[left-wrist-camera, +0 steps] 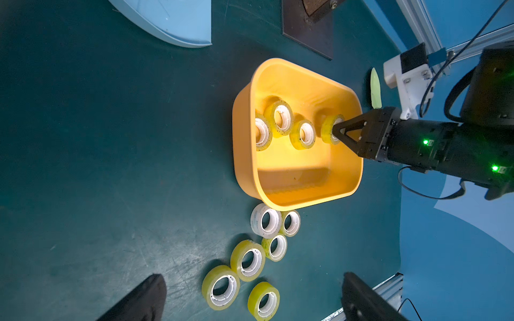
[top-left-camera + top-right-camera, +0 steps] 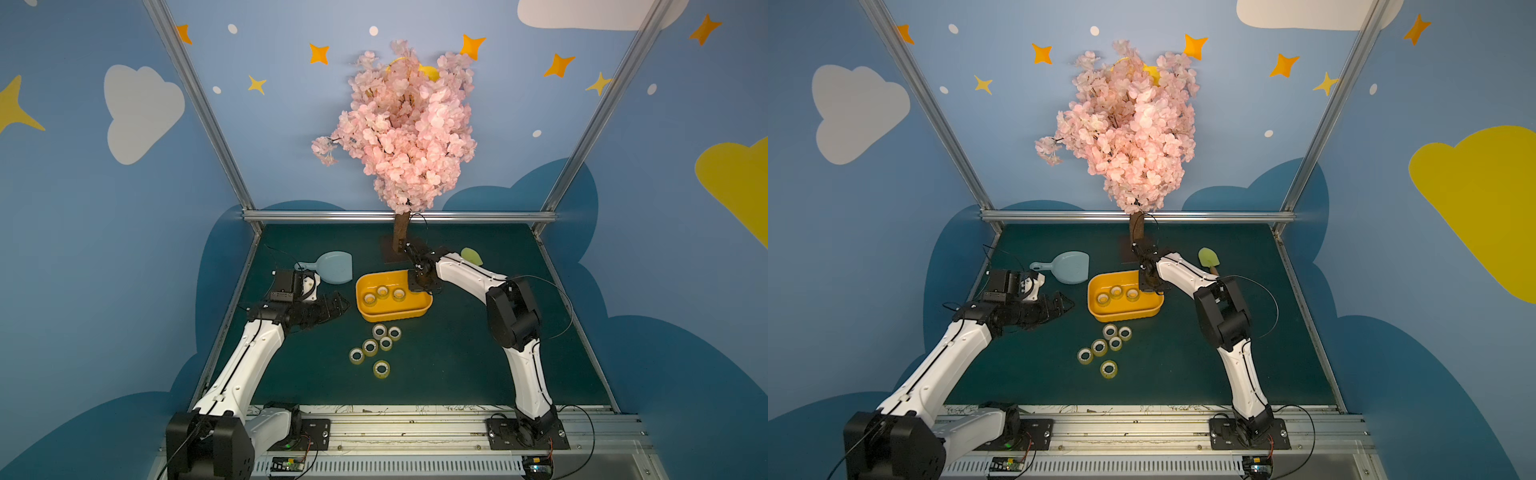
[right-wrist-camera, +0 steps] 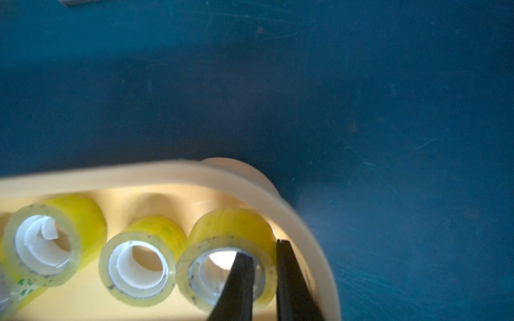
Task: Put the transparent tape into the storage box
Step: Place the tape in the storage box.
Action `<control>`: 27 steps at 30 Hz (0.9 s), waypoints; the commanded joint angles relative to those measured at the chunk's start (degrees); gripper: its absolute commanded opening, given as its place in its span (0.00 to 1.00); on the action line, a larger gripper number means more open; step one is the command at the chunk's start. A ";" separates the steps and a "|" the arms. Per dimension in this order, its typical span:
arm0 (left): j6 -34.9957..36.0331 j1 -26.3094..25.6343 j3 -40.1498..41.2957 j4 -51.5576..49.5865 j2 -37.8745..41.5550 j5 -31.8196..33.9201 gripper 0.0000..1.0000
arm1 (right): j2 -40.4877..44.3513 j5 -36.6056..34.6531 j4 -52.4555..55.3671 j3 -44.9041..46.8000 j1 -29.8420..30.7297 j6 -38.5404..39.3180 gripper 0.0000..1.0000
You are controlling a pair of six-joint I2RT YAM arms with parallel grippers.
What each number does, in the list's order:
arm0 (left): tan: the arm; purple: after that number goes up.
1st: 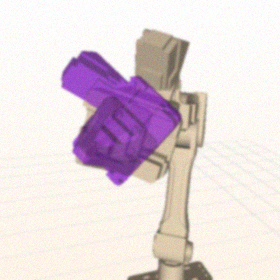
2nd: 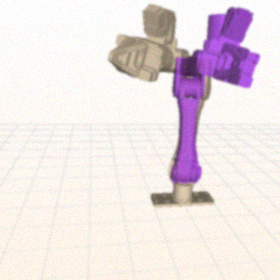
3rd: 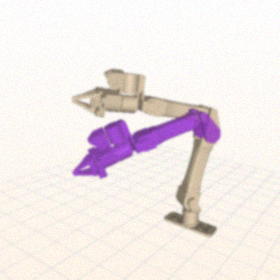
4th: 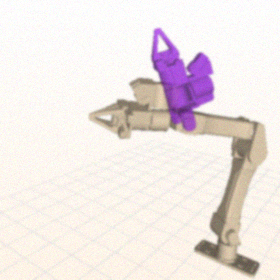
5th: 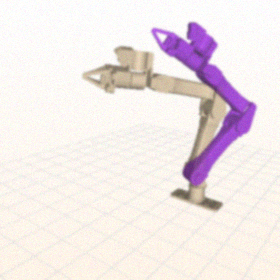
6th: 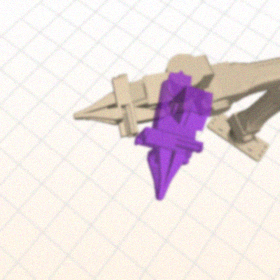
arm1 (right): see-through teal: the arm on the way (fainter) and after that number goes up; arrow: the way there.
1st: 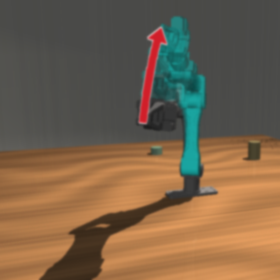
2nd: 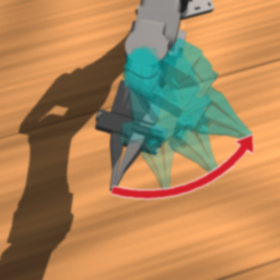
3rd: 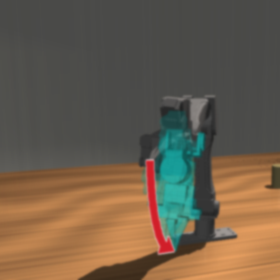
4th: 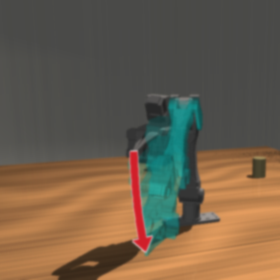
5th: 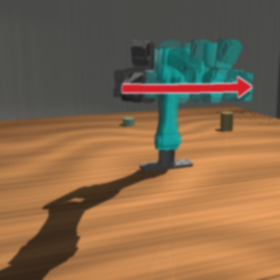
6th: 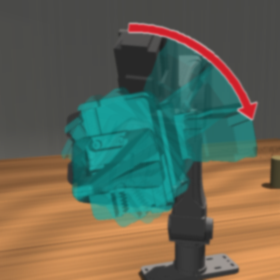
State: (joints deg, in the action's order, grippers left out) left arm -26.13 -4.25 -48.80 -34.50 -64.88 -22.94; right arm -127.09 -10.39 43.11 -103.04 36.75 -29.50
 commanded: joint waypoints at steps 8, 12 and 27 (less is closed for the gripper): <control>-0.10 -0.14 -0.78 0.40 -0.12 -1.47 1.00 | -1.72 0.90 3.25 -3.56 -0.11 -0.02 0.41; 0.10 -0.06 -0.79 0.23 -0.24 -1.17 1.00 | 2.24 0.98 1.32 -0.77 0.03 -0.30 0.42; 0.05 -0.09 -0.94 1.72 -2.66 -4.87 1.00 | 30.65 5.40 -7.79 24.11 4.12 0.05 0.38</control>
State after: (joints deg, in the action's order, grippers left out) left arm -26.17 -4.25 -48.80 -33.39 -67.33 -25.91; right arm -99.46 -5.48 36.14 -83.88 39.07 -29.12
